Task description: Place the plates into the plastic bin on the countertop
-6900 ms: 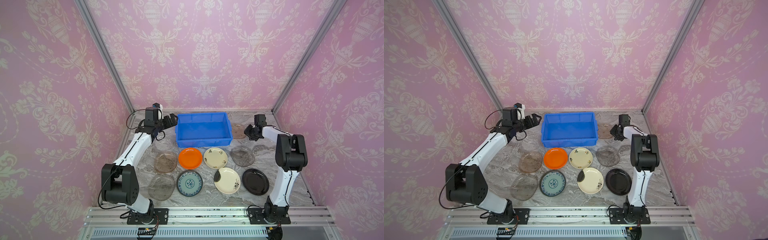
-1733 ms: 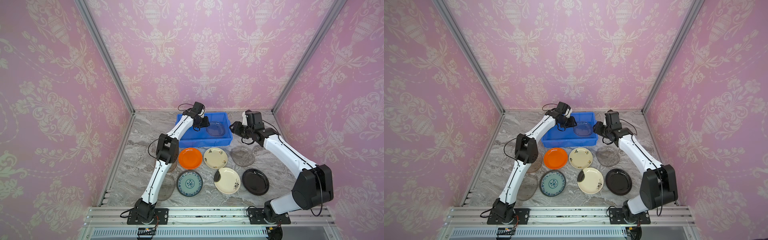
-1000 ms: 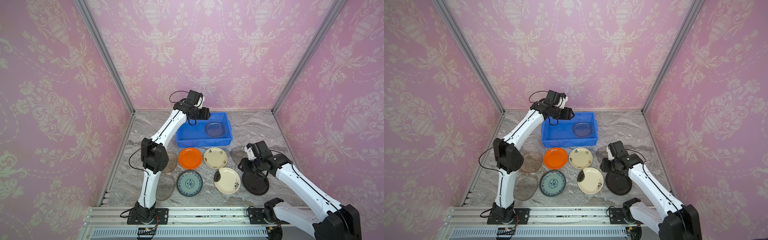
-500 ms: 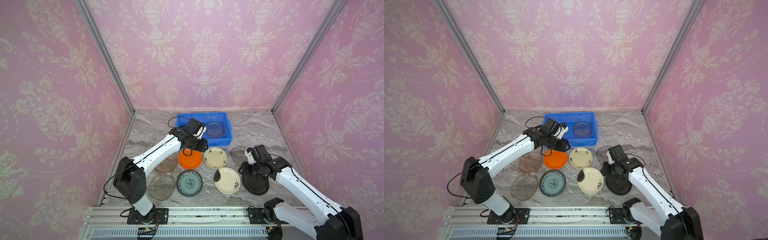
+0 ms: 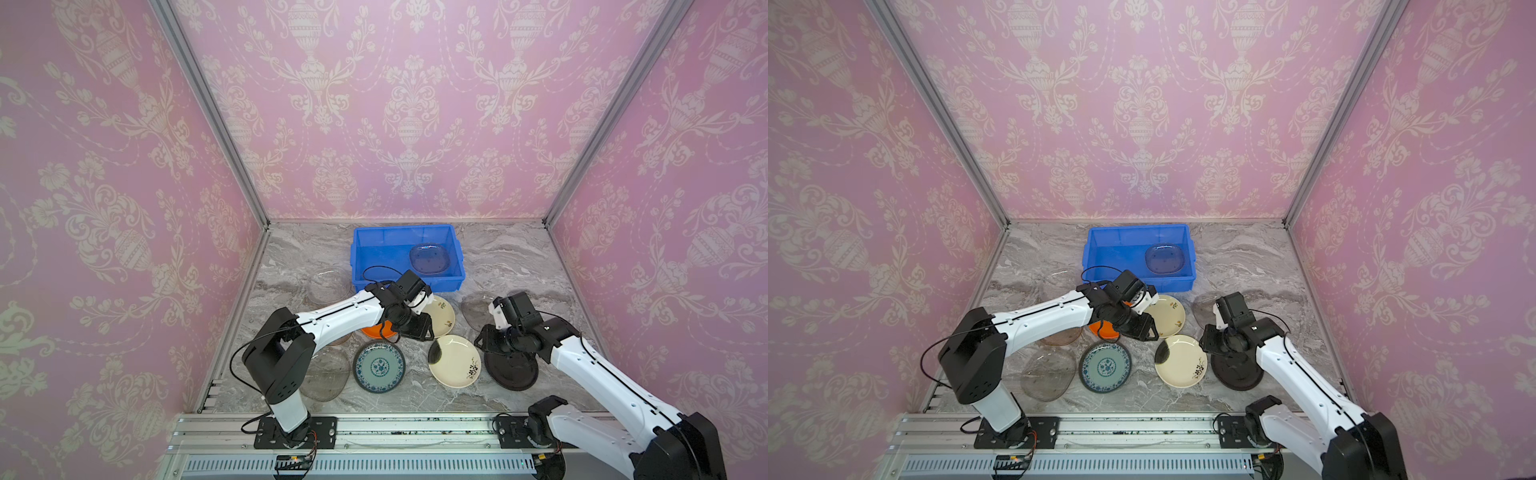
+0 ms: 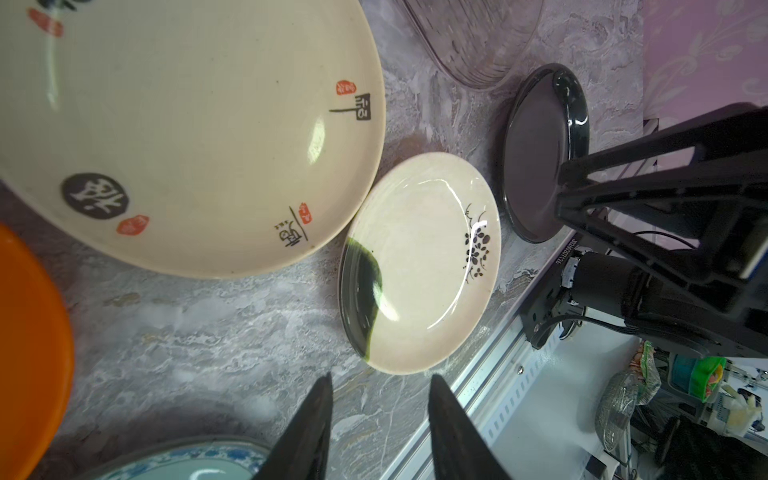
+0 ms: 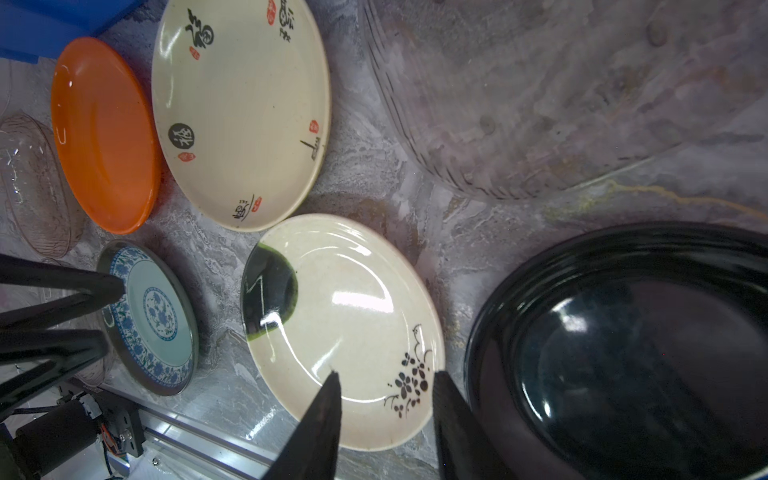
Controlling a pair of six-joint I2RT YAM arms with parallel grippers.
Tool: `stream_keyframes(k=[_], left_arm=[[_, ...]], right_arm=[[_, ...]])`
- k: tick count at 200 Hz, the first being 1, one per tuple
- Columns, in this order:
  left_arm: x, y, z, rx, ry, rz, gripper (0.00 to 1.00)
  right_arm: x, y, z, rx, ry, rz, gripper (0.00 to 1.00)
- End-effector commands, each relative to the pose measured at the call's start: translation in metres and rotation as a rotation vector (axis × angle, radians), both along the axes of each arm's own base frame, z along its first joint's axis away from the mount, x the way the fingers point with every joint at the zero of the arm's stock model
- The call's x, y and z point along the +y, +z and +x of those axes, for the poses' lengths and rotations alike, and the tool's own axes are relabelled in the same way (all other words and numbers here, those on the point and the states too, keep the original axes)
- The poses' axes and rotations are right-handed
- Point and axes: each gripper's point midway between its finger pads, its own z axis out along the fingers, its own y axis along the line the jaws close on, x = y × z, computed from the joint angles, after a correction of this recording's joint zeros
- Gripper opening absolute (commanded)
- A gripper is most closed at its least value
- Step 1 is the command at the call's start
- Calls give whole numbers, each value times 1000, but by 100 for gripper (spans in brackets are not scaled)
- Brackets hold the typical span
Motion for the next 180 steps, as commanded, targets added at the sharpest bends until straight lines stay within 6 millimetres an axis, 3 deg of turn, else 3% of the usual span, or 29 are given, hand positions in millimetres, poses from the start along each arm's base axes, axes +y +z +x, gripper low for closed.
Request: stream_keyframes(k=[1, 35, 180], left_arm=[[-13, -15, -6, 83, -16, -36, 38], [-18, -37, -7, 155, -30, -4, 32], [-15, -53, -8, 259, -23, 83, 32]], right_arm=[[4, -1, -1, -5, -16, 26, 38], [2, -1, -1, -17, -20, 26, 38], [4, 8, 9, -24, -37, 22, 38]])
